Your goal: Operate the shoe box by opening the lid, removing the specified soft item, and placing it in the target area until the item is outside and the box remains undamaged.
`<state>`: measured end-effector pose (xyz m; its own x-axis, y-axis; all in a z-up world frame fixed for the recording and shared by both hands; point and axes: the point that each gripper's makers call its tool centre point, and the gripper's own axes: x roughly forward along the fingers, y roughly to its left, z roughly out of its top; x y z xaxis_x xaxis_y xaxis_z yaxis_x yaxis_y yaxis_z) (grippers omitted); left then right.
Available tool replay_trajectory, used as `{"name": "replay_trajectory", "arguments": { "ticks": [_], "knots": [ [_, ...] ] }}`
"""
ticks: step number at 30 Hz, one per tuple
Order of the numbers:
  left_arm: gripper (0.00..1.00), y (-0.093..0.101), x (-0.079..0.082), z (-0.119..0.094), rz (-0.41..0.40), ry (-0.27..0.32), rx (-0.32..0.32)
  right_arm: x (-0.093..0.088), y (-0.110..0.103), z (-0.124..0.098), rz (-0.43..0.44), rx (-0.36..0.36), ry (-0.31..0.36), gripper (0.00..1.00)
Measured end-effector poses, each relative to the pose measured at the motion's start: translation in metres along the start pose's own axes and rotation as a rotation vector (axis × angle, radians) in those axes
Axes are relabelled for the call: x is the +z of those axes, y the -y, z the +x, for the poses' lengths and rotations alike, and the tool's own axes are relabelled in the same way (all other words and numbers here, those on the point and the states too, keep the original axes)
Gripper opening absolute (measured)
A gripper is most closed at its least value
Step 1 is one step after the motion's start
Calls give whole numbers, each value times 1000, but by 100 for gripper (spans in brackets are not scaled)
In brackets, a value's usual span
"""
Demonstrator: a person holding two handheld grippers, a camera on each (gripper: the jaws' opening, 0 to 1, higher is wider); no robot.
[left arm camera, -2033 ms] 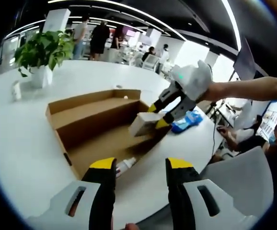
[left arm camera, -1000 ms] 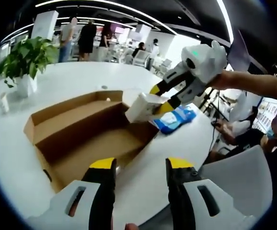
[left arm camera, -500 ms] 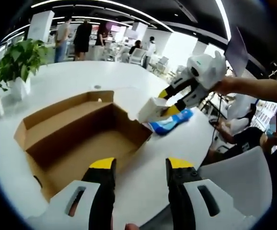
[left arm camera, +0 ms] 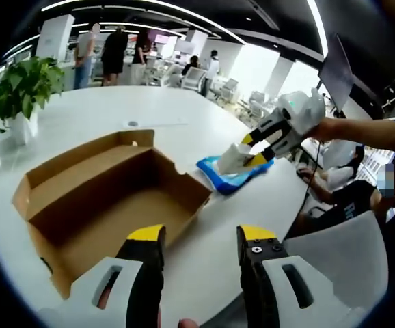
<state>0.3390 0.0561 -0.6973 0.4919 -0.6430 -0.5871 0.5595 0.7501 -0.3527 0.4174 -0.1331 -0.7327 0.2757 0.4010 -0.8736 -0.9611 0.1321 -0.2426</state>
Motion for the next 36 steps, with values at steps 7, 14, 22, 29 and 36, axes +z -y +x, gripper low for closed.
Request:
{"name": "replay_trajectory", "arguments": {
  "ticks": [7, 14, 22, 29, 36],
  "knots": [
    [42, 5, 5, 7, 9, -5, -10, -17, 6, -10, 29, -19, -8, 16],
    [42, 7, 9, 13, 11, -2, -14, -43, 10, -18, 65, -30, -26, 17],
    [42, 12, 6, 14, 5, -9, -7, -64, 12, -23, 109, -28, -39, 17],
    [43, 19, 7, 18, 3, -14, -6, -84, 17, -32, 116, -35, -57, 17],
    [43, 24, 10, 22, 2, -11, -4, -108, 28, -42, 124, -49, -81, 17]
  ]
}}
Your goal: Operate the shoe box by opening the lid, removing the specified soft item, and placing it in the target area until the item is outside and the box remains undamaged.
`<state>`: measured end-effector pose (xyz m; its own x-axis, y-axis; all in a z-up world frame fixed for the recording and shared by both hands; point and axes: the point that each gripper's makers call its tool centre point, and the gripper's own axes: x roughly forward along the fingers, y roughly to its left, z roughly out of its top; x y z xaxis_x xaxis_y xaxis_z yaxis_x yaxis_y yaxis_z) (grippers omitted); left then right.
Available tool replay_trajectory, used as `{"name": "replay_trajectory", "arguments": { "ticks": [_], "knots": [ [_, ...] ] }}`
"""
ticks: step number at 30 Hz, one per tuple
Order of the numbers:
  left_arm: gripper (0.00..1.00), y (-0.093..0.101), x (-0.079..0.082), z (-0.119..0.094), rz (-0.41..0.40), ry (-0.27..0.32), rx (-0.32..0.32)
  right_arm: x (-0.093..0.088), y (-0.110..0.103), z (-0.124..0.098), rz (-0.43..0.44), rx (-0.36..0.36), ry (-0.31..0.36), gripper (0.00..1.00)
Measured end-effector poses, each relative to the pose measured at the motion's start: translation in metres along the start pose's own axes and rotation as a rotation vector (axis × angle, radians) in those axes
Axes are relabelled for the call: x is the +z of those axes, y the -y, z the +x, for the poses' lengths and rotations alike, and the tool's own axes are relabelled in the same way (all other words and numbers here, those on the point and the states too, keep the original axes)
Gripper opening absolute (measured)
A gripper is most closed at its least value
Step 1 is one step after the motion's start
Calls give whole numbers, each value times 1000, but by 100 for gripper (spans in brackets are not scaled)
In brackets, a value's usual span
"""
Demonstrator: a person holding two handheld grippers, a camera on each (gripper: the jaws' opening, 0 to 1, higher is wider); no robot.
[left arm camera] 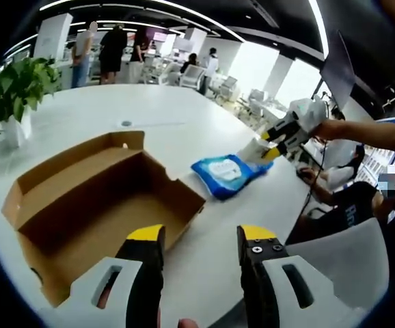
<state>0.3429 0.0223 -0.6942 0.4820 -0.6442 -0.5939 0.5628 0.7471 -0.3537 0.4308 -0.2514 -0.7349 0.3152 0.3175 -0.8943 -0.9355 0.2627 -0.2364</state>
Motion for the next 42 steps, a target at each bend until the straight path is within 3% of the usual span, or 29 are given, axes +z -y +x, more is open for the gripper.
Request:
{"name": "replay_trajectory", "arguments": {
  "ticks": [15, 42],
  "knots": [
    [43, 1, -3, 6, -6, -16, 7, -27, 16, -4, 20, -4, -15, 16],
    [44, -3, -9, 9, -41, -16, 44, -50, 35, 8, 0, 11, -40, 17]
  ]
}}
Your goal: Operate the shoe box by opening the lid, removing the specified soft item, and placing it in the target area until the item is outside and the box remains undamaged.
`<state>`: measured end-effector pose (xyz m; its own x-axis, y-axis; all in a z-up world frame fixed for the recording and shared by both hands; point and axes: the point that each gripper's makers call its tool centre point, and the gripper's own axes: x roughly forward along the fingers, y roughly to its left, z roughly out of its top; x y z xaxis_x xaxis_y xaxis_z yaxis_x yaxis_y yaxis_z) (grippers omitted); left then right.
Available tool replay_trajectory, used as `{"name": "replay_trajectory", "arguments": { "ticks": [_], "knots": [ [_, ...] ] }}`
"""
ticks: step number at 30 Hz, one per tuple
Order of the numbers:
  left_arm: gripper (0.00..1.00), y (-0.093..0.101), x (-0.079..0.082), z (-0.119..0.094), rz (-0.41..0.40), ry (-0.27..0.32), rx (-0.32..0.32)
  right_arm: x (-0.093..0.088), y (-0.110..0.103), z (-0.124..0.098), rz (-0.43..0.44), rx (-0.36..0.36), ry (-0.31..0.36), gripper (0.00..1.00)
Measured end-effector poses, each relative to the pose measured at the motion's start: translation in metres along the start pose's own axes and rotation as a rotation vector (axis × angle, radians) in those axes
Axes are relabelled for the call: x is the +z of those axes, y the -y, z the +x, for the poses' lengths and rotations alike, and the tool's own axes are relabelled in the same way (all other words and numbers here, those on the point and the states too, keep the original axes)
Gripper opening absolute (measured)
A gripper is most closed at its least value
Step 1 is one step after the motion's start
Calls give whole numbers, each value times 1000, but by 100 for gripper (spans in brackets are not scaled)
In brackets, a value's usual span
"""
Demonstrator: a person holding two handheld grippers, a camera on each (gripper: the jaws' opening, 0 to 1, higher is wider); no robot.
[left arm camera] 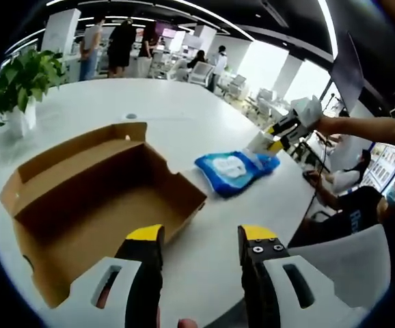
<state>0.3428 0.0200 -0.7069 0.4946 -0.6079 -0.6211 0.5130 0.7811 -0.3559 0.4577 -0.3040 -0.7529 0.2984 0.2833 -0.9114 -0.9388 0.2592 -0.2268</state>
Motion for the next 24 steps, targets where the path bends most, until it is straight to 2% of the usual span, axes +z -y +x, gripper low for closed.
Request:
{"name": "replay_trajectory", "arguments": {
  "ticks": [11, 24],
  "knots": [
    [44, -11, -1, -5, -20, 7, 23, -8, 9, 8, -1, 2, -9, 17],
    [44, -11, -7, -5, -36, 3, 37, -14, 26, 12, 19, -4, -9, 17]
  ]
}}
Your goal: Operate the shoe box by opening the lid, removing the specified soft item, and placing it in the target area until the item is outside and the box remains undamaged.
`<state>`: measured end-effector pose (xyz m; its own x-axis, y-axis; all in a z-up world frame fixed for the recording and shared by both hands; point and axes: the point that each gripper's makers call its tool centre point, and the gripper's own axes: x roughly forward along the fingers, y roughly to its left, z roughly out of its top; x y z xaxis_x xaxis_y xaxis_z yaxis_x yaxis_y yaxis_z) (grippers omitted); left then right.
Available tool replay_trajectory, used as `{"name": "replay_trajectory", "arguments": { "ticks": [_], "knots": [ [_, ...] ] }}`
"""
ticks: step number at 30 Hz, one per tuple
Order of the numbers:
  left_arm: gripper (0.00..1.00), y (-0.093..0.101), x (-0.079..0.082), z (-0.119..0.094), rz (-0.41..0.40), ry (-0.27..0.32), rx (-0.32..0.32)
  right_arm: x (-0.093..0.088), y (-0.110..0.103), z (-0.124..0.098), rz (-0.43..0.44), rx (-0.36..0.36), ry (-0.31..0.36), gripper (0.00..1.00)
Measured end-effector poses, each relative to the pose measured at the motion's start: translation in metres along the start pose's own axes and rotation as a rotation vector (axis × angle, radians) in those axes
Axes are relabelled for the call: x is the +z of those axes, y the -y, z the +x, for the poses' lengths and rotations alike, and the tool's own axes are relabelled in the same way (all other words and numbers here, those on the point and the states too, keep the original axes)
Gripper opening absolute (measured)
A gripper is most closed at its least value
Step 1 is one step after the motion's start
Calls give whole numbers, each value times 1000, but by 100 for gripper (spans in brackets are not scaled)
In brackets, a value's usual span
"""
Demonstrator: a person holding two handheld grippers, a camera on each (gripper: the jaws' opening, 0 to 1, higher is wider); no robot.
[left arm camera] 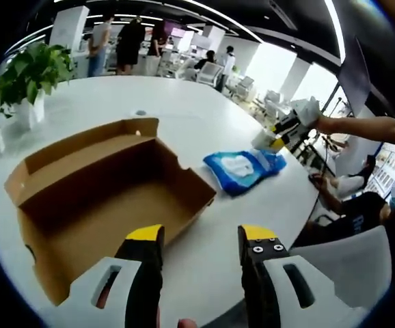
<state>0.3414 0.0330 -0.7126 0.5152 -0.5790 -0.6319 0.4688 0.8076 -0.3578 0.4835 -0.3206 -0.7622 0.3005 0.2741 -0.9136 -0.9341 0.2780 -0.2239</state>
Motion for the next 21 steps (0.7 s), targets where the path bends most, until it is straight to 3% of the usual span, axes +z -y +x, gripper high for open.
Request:
{"name": "replay_trajectory", "arguments": {
  "ticks": [11, 21],
  "knots": [
    [44, -4, -4, -3, -13, 1, 14, 6, 0, -6, -12, 7, 0, 17],
    [44, -6, -6, -4, -24, 3, 21, 13, 19, -8, -27, -9, 4, 17]
  ]
}}
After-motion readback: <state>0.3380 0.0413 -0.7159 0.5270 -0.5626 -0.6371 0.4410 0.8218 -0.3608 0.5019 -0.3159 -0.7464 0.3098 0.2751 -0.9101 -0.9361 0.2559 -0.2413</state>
